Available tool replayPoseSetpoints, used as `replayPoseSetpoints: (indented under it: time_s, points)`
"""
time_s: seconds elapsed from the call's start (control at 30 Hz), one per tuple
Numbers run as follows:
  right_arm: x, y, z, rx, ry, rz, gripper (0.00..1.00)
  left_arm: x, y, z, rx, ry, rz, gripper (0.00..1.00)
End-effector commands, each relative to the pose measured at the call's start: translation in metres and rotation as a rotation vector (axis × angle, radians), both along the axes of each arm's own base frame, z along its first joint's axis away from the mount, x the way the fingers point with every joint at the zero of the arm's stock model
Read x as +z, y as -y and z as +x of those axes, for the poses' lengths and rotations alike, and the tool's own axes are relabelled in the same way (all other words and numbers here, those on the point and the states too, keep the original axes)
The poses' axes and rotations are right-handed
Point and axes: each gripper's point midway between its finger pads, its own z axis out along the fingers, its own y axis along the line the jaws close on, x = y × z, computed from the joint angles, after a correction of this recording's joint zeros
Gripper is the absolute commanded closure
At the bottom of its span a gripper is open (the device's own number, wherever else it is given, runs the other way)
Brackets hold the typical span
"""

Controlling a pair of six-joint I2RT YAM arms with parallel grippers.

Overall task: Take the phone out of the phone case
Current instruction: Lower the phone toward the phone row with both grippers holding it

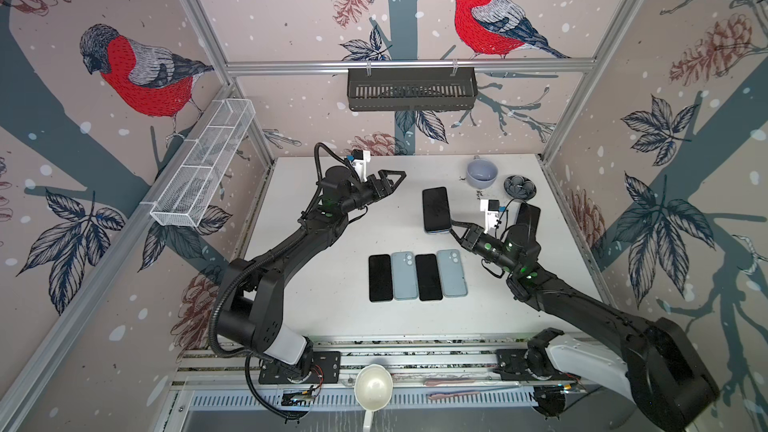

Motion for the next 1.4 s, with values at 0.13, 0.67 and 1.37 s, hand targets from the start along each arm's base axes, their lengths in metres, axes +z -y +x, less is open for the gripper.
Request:
replayPoseSetpoints:
  time_s: [0.13, 0.67, 1.37]
  points:
    - [-0.005, 0.007, 0.001, 0.030, -0.024, -0.030, 1.00, 0.020, 0.029, -0.060, 0.030, 0.397, 0.504, 0.15]
    - [-0.018, 0.012, 0.002, 0.084, -0.059, -0.079, 1.00, -0.052, 0.083, -0.135, -0.263, 0.587, 0.919, 0.19]
    - [-0.033, 0.000, -0.002, 0.141, -0.091, -0.066, 1.00, -0.096, 0.106, -0.098, -0.201, 0.574, 1.031, 0.35]
